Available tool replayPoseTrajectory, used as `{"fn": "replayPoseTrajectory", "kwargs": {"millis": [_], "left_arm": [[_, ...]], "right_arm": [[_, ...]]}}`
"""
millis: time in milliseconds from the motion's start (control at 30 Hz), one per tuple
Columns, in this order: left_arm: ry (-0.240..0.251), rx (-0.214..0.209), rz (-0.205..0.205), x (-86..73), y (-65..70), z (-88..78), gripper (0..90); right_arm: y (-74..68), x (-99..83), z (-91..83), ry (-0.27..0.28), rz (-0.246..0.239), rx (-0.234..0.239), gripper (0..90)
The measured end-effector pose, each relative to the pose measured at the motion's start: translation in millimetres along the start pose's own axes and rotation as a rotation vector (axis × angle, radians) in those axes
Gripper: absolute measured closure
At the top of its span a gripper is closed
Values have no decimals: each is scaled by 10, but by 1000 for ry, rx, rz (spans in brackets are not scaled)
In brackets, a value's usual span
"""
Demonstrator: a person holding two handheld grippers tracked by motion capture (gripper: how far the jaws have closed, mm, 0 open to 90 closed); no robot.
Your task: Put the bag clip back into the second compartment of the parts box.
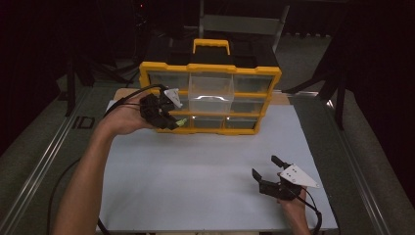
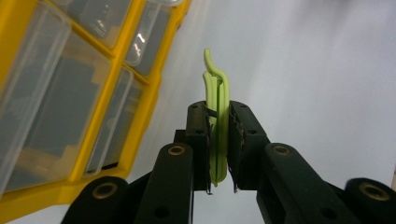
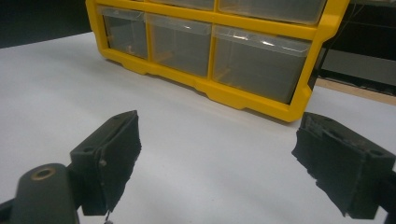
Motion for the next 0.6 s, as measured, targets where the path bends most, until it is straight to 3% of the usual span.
{"fn": "replayPoseTrajectory", "kwargs": {"millis": [600], "left_arm": [[16,9,-3,89,-96,-190,806]], "right_arm": [[-20,-13,18,-4,5,8,139]]}}
Point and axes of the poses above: each handheld gripper's, and its own axes: z roughly forward along the jaws, x roughly out of its top, y roughly to its right, the point moved 2 cm from there along z, roughly forward along the jaws, and after that the axes turned 9 degrees about y, right-handed, at the moved point
